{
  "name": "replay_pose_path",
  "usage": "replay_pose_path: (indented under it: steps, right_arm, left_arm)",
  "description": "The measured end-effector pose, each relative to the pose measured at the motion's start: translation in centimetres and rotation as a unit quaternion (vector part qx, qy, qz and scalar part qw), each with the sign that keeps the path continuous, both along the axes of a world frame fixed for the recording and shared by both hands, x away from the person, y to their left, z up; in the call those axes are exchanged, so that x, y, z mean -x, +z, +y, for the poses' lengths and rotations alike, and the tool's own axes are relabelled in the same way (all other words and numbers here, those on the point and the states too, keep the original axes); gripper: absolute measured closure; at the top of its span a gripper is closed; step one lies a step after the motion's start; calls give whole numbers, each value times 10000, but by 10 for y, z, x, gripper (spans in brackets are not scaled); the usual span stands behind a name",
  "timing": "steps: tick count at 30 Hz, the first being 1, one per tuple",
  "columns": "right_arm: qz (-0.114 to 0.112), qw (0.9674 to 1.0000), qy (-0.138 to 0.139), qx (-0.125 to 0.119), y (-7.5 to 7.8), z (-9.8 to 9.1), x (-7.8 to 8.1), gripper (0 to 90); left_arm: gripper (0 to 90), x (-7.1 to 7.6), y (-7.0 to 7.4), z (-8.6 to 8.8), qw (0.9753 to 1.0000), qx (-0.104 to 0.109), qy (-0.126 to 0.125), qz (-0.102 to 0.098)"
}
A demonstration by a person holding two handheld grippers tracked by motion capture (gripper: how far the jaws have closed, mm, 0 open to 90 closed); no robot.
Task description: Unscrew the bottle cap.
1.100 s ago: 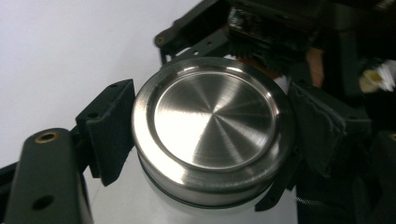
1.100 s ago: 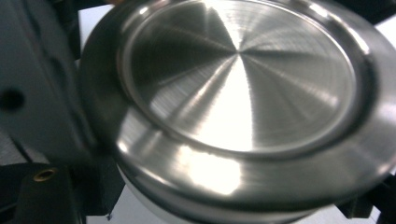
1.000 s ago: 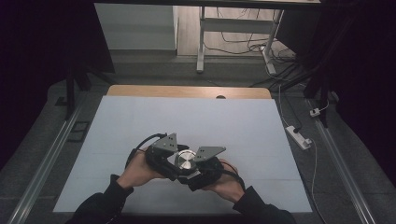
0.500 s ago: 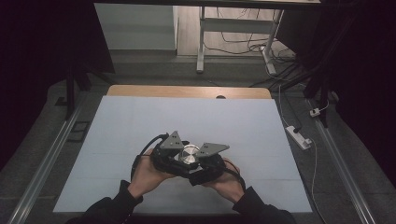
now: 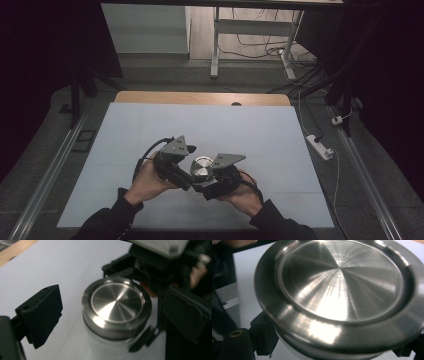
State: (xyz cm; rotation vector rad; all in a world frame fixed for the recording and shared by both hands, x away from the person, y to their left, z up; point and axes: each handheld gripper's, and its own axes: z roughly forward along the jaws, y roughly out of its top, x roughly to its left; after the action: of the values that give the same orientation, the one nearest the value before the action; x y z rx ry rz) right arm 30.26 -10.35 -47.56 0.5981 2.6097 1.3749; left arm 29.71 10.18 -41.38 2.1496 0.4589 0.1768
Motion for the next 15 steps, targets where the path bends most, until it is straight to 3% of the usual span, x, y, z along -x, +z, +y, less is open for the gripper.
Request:
replay_pose_path:
  steps: [1, 3, 7, 11, 14, 15]
  right_arm:
    - [16, 10000, 86, -36, 1, 0, 1, 148]
    - [62, 9994, 323, -70, 2, 1, 2, 148]
    - [31, 9977, 673, -59, 2, 5, 8, 148]
    - [-19, 9963, 861, -18, 2, 9, 12, 148]
    - [-39, 9961, 882, -6, 2, 9, 13, 148]
    - [-37, 9964, 842, -11, 2, 8, 12, 148]
  left_arm:
    - [42, -3, -1, 8, 9986, -29, -506, 121]
    - [54, -5, -4, 13, 9968, -73, -785, 135]
    - [103, -6, -11, 16, 9903, -27, -1380, 156]
    - [166, -6, -15, 13, 9879, -42, -1545, 128]
    - [203, -6, -16, 12, 9883, 3, -1523, 102]
    - [204, -5, -16, 11, 9897, 40, -1429, 47]
